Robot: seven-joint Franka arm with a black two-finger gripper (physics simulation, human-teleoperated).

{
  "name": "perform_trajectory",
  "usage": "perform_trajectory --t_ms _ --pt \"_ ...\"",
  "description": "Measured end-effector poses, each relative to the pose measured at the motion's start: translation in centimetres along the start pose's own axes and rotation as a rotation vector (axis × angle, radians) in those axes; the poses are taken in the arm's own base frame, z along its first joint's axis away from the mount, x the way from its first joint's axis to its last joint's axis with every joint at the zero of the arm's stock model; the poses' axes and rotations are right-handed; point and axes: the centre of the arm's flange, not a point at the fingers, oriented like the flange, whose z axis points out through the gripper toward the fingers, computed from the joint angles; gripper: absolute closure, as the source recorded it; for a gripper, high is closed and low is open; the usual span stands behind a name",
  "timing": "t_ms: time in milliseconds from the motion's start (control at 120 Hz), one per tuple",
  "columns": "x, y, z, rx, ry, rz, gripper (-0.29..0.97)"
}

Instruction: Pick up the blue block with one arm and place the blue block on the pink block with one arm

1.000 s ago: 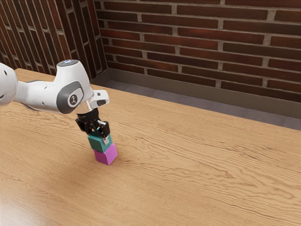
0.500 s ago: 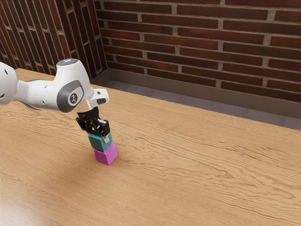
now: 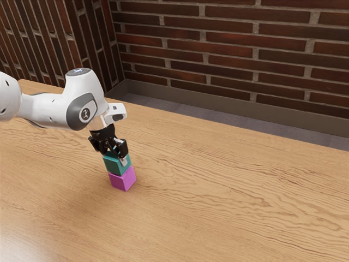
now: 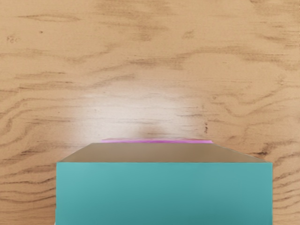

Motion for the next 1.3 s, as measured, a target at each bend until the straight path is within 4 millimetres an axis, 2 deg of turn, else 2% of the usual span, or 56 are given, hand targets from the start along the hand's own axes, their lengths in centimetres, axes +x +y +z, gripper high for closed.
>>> perform_trajectory --t_ms 883,1108,1300 --pt "-0.14 0.15 0.12 -0.012 -0.003 -0.026 0.42" --pt "-0.14 0.17 0.11 -0.023 -0.004 -0.017 0.18" --pt "-0.15 0.19 0.06 -0.025 -0.005 -0.001 0.07"
